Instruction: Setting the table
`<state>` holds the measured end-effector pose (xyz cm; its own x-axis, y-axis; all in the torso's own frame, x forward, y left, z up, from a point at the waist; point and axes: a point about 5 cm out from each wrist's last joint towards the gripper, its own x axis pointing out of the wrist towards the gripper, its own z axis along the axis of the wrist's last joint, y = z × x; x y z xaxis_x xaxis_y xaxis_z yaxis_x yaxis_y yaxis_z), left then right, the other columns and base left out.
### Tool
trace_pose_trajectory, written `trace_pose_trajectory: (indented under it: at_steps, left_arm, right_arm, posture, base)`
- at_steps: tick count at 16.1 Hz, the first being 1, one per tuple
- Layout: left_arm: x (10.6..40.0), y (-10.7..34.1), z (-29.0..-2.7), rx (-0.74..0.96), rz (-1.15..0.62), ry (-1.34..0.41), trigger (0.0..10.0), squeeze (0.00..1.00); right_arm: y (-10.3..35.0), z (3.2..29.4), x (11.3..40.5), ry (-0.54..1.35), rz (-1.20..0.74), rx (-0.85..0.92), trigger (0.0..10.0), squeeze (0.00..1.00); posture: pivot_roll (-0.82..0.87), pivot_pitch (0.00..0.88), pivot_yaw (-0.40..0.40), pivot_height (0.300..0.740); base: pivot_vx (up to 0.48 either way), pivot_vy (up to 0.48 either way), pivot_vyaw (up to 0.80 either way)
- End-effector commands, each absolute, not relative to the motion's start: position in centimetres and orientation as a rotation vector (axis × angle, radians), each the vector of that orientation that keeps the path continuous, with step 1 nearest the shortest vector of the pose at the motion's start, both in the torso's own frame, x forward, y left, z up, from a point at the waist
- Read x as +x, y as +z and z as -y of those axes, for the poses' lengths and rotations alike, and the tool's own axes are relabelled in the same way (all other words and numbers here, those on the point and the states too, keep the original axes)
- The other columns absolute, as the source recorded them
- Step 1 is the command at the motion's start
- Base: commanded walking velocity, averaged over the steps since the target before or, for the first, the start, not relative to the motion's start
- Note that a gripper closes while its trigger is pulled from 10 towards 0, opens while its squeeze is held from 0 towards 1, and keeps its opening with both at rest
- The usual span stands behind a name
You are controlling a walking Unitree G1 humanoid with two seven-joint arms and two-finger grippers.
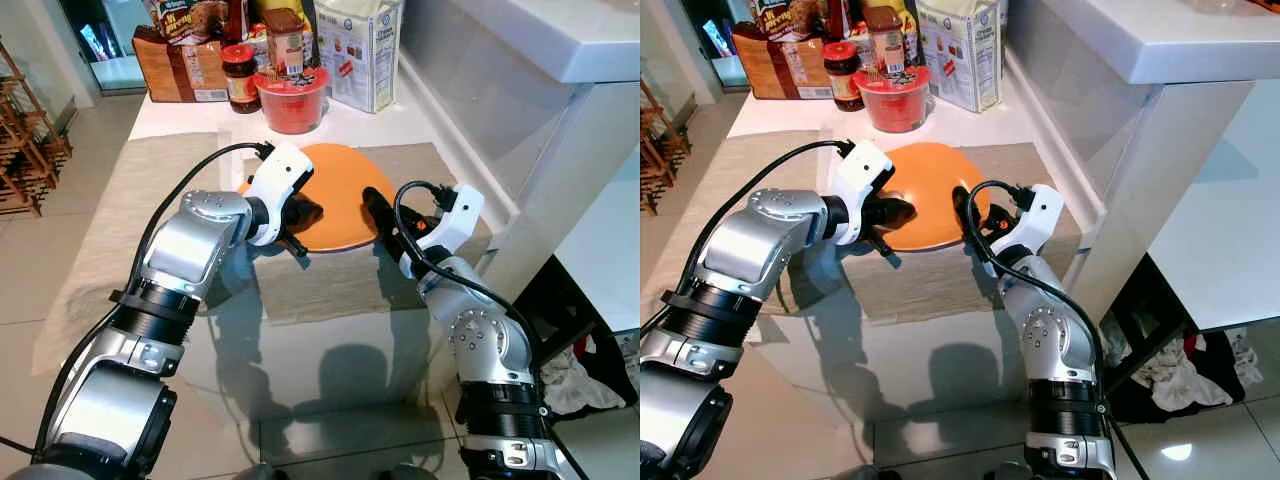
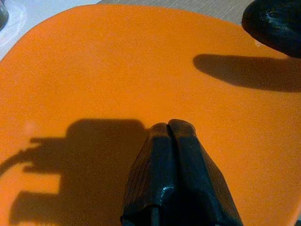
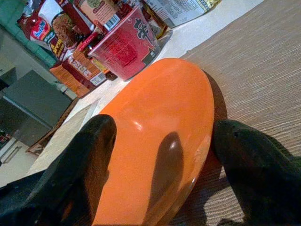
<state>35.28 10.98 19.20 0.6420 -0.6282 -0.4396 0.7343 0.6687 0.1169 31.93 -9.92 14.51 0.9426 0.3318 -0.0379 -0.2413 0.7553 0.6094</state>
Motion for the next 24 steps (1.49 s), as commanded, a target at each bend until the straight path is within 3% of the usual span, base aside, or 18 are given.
trace_pose_trajectory:
  at_steps: [1, 13, 19, 24]
  left_arm:
    - [35.2, 19.8, -10.6, 0.285, -0.361, -0.800, 0.0, 0.00]
    - [35.0, 20.4, -10.0, 0.220, -0.358, -0.821, 0.0, 0.00]
    - [34.5, 20.9, -9.0, 0.190, -0.273, -0.872, 0.0, 0.00]
    - [35.6, 22.8, -9.9, 0.174, -0.144, -0.765, 0.0, 0.00]
  right_arm:
    - [12.4, 9.3, 31.7, 0.291, -0.256, 0.629, 0.0, 0.00]
    - [11.6, 8.5, 31.2, 0.297, -0.287, 0.608, 0.0, 0.00]
    - [12.0, 8.7, 30.8, 0.291, -0.257, 0.617, 0.0, 0.00]
    - [12.6, 9.7, 31.1, 0.233, -0.204, 0.584, 0.0, 0.00]
  posture:
    - [-0.05, 0.035, 0.043, 0.727]
    - [-0.05, 0.037, 0.041, 0.727]
    - [-0.05, 0.043, 0.041, 0.727]
    - [-0.05, 0.035, 0.043, 0.727]
  base:
    - [0.000, 0.000, 0.00]
    - [0.000, 0.000, 0.00]
    - [0.000, 0.000, 0.00]
    - [0.000, 0.000, 0.00]
